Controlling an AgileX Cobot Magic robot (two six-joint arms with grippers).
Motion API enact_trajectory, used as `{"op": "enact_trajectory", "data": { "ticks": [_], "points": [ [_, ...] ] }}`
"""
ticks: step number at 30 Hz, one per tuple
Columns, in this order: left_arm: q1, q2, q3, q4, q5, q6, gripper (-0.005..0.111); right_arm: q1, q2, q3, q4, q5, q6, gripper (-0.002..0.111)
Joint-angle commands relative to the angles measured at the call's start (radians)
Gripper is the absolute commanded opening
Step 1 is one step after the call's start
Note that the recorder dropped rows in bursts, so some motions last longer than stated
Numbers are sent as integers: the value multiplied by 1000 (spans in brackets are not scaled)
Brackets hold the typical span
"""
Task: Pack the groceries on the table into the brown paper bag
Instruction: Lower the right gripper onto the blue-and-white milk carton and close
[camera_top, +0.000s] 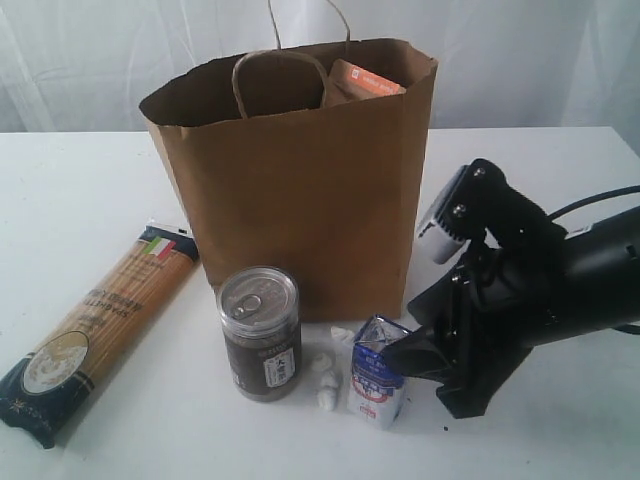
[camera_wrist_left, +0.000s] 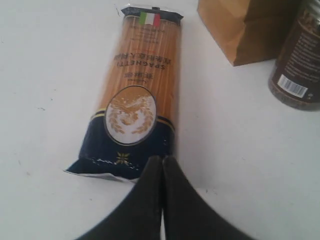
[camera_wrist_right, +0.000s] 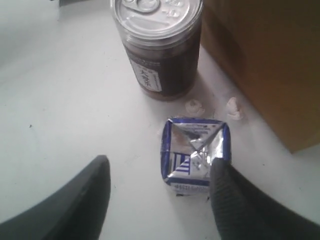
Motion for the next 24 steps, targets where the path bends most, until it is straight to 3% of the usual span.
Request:
{"op": "enact_trajectory", "data": {
  "ticks": [1, 6, 14, 20, 24],
  "points": [
    [-4, 2, 3, 61, -25, -5, 0, 42, 52, 4, 1, -112, -70, 55],
    [-4, 2, 3, 63, 13, -169, 0, 53, 110, 4, 1, -231, -70, 55],
    [-4, 2, 3, 65, 23, -160, 0, 53, 142, 4, 34, -163, -138, 56],
    [-4, 2, 3, 65, 30, -158, 0, 53, 142, 4, 82, -165, -193, 65],
    [-4, 2, 3, 65, 30, -158, 0, 53, 142, -2, 101, -157, -193, 65]
  ]
}}
